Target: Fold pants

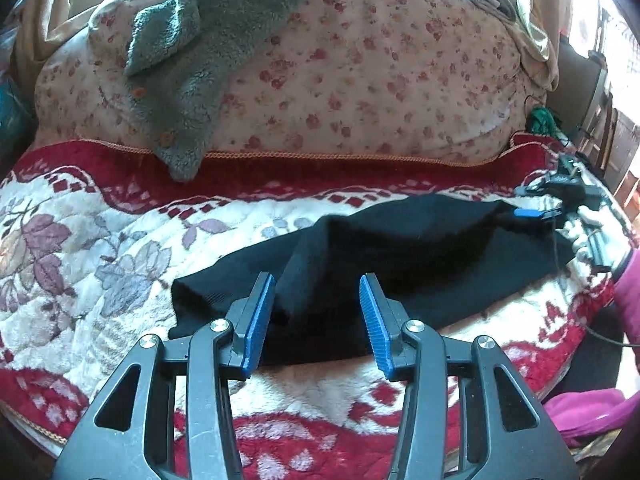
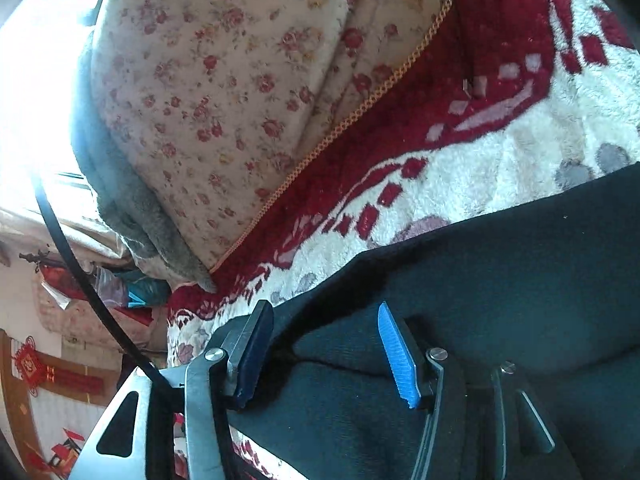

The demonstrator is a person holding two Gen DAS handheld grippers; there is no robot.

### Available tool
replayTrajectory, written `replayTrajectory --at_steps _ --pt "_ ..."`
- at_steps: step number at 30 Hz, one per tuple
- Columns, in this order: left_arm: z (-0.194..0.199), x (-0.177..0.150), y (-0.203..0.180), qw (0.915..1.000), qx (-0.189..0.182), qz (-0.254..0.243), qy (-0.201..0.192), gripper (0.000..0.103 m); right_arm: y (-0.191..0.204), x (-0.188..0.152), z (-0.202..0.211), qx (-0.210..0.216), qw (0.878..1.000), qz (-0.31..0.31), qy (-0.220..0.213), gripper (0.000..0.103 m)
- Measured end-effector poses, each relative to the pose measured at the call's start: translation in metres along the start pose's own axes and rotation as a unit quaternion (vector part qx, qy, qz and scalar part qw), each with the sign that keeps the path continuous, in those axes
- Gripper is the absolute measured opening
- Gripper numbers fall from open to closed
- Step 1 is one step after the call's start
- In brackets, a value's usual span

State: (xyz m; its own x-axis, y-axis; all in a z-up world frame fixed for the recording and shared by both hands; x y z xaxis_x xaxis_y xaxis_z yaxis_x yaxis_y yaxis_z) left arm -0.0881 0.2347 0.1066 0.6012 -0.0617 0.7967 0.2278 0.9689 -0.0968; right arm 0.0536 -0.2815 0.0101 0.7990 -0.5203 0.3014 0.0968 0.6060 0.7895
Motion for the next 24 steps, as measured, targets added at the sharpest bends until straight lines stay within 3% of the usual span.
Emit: replayTrajectory --at_steps 4,5,7,12,18,21,24 --pt "0.006 0.014 -0.002 0.9999 -0.014 0.003 -0.009 0.045 0.014 0.006 -0.008 -0.045 0.997 0.052 0.02 0.053" --pt "0.009 0.018 -0.003 0.9997 -0.017 0.003 -0.016 0.047 0.015 0.008 -0.008 -0.036 0.998 0.049 0.022 0.053" --pt "0.01 0.024 -0.004 0.9993 -0.027 0.005 -0.027 0.063 0.014 0.008 -0.012 -0.015 0.999 0.022 0.029 0.053" --pt "-0.005 0.034 -0.014 0.9991 -0.037 -0.004 -0.022 0.064 0.008 0.011 -0.028 -0.038 0.999 -0.013 0.032 0.054" --pt "-0.056 0.02 -0.044 0.9972 -0.011 -0.066 0.033 0.064 0.004 0.016 -0.041 -0.057 0.996 -0.044 0.045 0.054" --pt "-0.08 0.004 -0.059 0.9917 0.02 -0.11 0.063 0.064 0.002 0.02 -0.046 -0.067 0.995 -0.051 0.052 0.054" --pt "-0.09 -0.009 -0.067 0.9879 0.019 -0.133 0.077 0.064 0.0 0.024 -0.054 -0.078 0.993 -0.063 0.063 0.054"
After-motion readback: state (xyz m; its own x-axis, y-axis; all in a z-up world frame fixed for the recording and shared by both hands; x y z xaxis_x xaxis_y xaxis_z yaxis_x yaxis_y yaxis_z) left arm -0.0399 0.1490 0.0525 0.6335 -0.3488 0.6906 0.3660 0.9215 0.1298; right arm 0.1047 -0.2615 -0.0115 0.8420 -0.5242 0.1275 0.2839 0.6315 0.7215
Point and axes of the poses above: each gripper's, at about its wrist camera, not at the fingertips, and z roughly against the way its jaws point, y to its left, x to its top, the point moved 1 cm from there along -z, roughly the way its jaws point, and after that the axes turned 9 degrees about -y, right-handed, at the moved point
